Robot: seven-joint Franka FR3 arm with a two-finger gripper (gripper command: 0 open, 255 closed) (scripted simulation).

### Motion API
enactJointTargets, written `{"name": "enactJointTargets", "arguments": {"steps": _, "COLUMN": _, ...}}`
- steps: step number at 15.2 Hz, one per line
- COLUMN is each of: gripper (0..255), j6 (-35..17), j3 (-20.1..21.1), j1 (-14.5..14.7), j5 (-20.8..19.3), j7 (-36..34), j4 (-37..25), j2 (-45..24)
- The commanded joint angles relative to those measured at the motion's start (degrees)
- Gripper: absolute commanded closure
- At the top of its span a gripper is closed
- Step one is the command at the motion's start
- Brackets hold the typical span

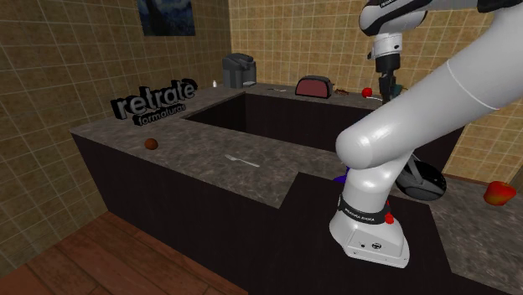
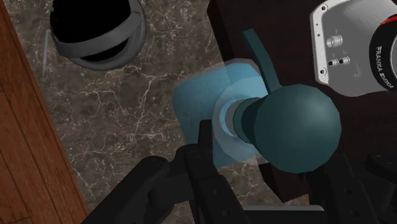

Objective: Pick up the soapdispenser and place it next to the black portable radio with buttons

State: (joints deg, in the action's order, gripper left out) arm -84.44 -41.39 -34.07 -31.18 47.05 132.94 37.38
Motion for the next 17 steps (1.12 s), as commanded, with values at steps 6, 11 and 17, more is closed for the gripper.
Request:
{"name": "enactJointTargets", "arguments": {"steps": 6, "gripper": 255, "j6": 0.43, "j3": -6.43, "j1": -3.77, "j5": -6.98, "j7": 9.21, "j4": -2.55, "j2": 1.89}}
{"name": "enactJointTargets", "arguments": {"steps": 11, "gripper": 255, "j6": -0.41, "j3": -12.01, "j1": -4.86, "j5": -11.0, "j7": 15.75, "j4": -5.89, "j2": 1.41}}
{"name": "enactJointTargets", "arguments": {"steps": 17, "gripper": 255, "j6": -4.46, "j3": -14.53, "j1": -4.61, "j5": -12.38, "j7": 14.5, "j4": -2.27, "j2": 1.27}}
